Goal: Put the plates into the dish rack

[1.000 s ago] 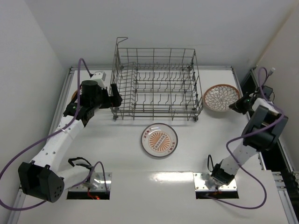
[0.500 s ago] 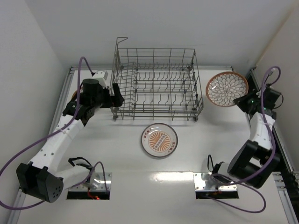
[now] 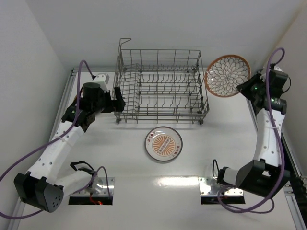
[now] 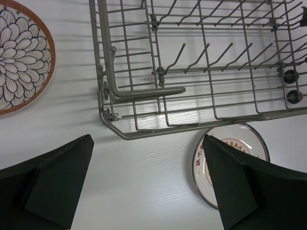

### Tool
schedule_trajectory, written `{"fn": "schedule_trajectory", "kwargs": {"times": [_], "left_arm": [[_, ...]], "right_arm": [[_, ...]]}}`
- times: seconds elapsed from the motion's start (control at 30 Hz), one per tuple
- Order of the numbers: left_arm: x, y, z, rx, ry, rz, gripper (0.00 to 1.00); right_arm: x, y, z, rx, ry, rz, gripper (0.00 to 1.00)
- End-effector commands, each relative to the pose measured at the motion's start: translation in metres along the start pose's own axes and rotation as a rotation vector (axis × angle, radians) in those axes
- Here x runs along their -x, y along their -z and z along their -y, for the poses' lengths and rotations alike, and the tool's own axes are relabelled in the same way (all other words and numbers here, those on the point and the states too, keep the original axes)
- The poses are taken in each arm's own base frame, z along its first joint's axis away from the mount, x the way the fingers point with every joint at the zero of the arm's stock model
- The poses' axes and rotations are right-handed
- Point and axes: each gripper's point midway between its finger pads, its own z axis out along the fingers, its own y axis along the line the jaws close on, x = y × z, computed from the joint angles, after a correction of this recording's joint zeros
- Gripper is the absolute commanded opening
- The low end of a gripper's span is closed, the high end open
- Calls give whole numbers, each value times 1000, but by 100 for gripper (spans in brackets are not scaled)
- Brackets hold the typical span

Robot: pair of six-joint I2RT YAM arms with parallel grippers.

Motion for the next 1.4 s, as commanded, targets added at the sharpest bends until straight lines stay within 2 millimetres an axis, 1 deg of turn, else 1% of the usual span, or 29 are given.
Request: {"fn": "schedule_trajectory", "kwargs": {"times": [0.0,0.03,0.1,0.13,0.2,0.23,0.27,0.3,0.33,0.37,0.43,0.47,0.5,0.53,0.57,0.63,0.67,0.7,0.73,0.77,0.8,0.83,0.9,0.93,1.03,1.2,1.27,1.33,1.37], "left_arm": [[4,6,3,-9,-15,18,100],[4,6,4,-9,-6,18,100],[4,6,4,-9,-6,18,100],[4,6,4,-9,-6,18,100],[7,8,5,-12,3,27,100],[7,8,7,-20,3,24,100],[11,10,8,-24,3,34,100],[11,10,8,-24,3,34,100],[9,10,7,-21,3,24,100],[11,13,7,-15,4,37,100],[11,13,8,-13,-1,38,100],[11,13,8,-13,-1,38,100],[12,16,8,-15,-1,47,100],[12,16,8,-15,-1,47,100],[12,16,8,-15,-1,47,100],[11,16,6,-4,-1,41,100],[11,16,6,-4,-1,41,100],[11,16,6,-4,-1,41,100],[10,16,9,-11,-5,38,100],[10,16,9,-11,-5,38,100],[10,16,9,-11,-5,38,100],[10,16,9,-11,-5,38,100],[10,16,9,-11,-5,38,100],[10,16,9,-11,-5,38,100],[7,13,11,-16,-10,27,100],[5,11,11,-13,-10,19,100],[7,9,11,-13,-10,19,100],[5,6,11,-10,-10,8,100],[3,3,10,-6,-11,-2,100]], "right_arm": [[67,32,-51,45,132,220,0],[72,38,-60,44,168,236,0],[74,38,-59,-2,182,257,0],[73,39,-68,5,191,263,0],[71,38,-69,-21,205,275,0],[69,37,-73,-21,210,275,0],[62,33,-85,-1,235,259,0],[61,33,-86,-18,248,268,0],[53,29,-89,-24,256,251,0],[45,29,-101,-5,284,240,0],[39,29,-109,-29,313,254,0],[33,25,-111,-36,336,244,0],[33,28,-116,-38,351,249,0],[27,23,-118,-47,370,238,0],[24,22,-128,-60,402,242,0],[18,19,-132,-96,442,223,0],[25,22,-133,-138,460,252,0],[19,22,-140,-144,485,248,0],[17,18,-142,-164,492,252,0],[21,21,-138,-208,511,274,0],[19,23,-144,-211,526,283,0],[20,23,-140,-257,543,297,0],[20,26,-144,-280,549,316,0],[23,25,-138,-328,549,331,0],[23,28,-140,-388,571,357,0],[14,22,-141,-443,629,350,0],[7,19,-148,-433,649,347,0],[-7,6,-147,-441,679,320,0],[-5,7,-147,-445,672,330,0]]}}
